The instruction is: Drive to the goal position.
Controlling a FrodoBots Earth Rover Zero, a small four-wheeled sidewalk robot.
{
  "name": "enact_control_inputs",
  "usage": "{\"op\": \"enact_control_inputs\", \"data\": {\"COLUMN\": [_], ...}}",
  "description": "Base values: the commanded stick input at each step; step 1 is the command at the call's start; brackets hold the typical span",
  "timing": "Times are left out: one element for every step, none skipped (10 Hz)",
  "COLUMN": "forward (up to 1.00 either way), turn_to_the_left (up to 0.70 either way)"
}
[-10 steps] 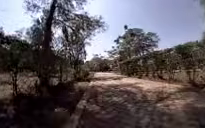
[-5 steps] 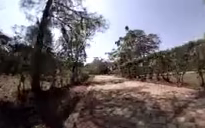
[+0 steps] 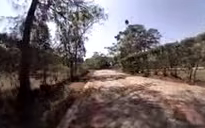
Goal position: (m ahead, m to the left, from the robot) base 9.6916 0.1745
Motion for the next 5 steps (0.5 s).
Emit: {"op": "enact_control_inputs", "data": {"forward": [1.00,1.00,1.00,1.00,1.00], "turn_to_the_left": [0.00,0.00,0.00,0.00,-0.04]}}
